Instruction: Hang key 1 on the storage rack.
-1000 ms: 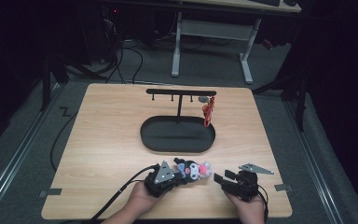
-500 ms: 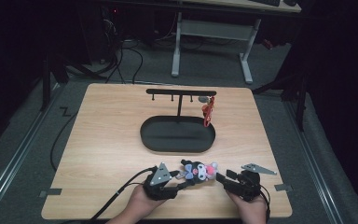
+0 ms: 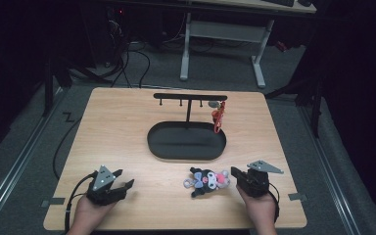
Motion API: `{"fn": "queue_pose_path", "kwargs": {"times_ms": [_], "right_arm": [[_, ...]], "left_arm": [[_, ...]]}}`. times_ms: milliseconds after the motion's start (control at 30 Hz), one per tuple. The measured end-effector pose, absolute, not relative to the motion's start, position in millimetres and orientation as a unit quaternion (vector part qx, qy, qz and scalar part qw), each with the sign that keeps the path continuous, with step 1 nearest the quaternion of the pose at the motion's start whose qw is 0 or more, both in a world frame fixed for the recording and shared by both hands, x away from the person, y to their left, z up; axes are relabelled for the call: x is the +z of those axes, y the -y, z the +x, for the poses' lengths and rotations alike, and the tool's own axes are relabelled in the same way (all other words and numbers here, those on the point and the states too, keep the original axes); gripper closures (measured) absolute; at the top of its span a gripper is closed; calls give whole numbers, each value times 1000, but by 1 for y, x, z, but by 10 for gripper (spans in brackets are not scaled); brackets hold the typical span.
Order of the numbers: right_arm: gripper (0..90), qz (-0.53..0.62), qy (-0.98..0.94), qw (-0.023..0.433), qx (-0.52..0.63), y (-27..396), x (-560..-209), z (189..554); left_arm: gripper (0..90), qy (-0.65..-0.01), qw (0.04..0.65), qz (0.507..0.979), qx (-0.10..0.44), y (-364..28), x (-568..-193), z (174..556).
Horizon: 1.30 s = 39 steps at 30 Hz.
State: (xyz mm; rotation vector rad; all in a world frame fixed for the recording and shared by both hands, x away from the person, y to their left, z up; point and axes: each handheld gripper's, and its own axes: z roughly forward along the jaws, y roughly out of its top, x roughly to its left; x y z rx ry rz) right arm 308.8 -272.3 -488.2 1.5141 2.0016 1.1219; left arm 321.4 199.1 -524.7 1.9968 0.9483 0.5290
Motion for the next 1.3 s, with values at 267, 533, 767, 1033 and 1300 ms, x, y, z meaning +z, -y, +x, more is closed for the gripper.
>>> {"fn": "queue_pose_path", "kwargs": {"times_ms": [267, 533, 767, 1033, 1300], "right_arm": [[892, 526, -733, 183, 391, 260, -496, 332], [886, 522, -744, 176, 379, 259, -498, 317], [865, 523, -748, 173, 371, 257, -497, 287], [803, 530, -744, 181, 365, 254, -497, 269], [664, 549, -744, 203, 322, 268, -503, 278]], "left_arm": [[400, -392, 411, 797, 204, -207, -530, 324], [398, -359, 421, 809, 198, -193, -524, 325], [396, -334, 440, 806, 213, -180, -513, 334], [399, -347, 453, 791, 221, -182, -502, 350], [372, -369, 437, 789, 225, -212, -501, 347]]}}
